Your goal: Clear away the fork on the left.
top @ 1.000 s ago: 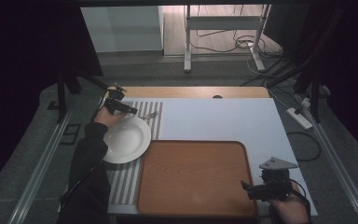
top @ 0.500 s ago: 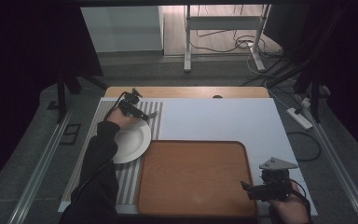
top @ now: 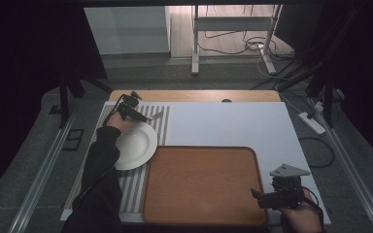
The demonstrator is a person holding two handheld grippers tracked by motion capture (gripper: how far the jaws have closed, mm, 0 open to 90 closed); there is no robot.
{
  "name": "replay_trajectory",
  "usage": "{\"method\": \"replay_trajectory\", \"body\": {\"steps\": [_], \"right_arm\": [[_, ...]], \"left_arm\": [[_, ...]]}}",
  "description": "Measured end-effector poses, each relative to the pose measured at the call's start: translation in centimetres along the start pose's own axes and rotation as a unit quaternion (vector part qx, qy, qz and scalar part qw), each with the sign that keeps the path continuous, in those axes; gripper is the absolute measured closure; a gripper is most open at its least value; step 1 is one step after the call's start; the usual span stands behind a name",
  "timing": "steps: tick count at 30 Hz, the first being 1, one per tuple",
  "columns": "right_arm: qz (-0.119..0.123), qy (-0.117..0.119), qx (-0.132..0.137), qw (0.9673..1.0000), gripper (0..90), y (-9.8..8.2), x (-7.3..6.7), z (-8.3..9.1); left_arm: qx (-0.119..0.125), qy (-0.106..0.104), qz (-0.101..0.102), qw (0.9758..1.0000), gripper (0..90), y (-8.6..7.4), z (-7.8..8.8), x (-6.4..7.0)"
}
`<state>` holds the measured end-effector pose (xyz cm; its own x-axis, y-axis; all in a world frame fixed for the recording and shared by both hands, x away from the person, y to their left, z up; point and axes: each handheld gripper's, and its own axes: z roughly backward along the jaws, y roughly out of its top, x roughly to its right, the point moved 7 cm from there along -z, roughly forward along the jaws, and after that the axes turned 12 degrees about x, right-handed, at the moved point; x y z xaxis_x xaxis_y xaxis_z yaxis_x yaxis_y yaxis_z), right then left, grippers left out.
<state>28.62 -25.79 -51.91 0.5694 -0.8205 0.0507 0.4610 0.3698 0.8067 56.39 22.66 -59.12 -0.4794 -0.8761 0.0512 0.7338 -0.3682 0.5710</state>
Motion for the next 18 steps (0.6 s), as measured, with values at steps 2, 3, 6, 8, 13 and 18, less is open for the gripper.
{"method": "replay_trajectory", "body": {"steps": [2, 3, 6, 8, 13, 18], "right_arm": [[0.001, -0.001, -0.002, 1.0000, 0.0, 0.0, 0.0, 0.0], [0.001, -0.001, -0.002, 1.0000, 0.0, 0.0, 0.0, 0.0], [0.002, -0.001, -0.003, 1.0000, 0.0, 0.0, 0.0, 0.0], [0.002, -0.001, -0.002, 1.0000, 0.0, 0.0, 0.0, 0.0], [0.002, -0.001, -0.004, 1.0000, 0.0, 0.0, 0.0, -0.1], [0.002, 0.000, -0.006, 1.0000, 0.0, -0.1, 0.0, -0.1]], "left_arm": [[0.003, 0.003, 0.005, 1.0000, 44.9, -0.2, 0.3, -0.4], [0.003, 0.003, 0.005, 1.0000, 49.0, -0.2, 0.3, -0.4], [0.000, 0.002, 0.006, 1.0000, 57.9, -0.6, 0.7, -0.9], [0.003, -0.002, 0.007, 1.0000, 62.0, -0.9, 1.0, -1.2], [0.008, -0.025, 0.000, 0.9997, 80.1, -1.5, 1.5, -1.4], [0.012, -0.035, -0.005, 0.9993, 84.0, -1.5, 1.7, -1.4]]}}
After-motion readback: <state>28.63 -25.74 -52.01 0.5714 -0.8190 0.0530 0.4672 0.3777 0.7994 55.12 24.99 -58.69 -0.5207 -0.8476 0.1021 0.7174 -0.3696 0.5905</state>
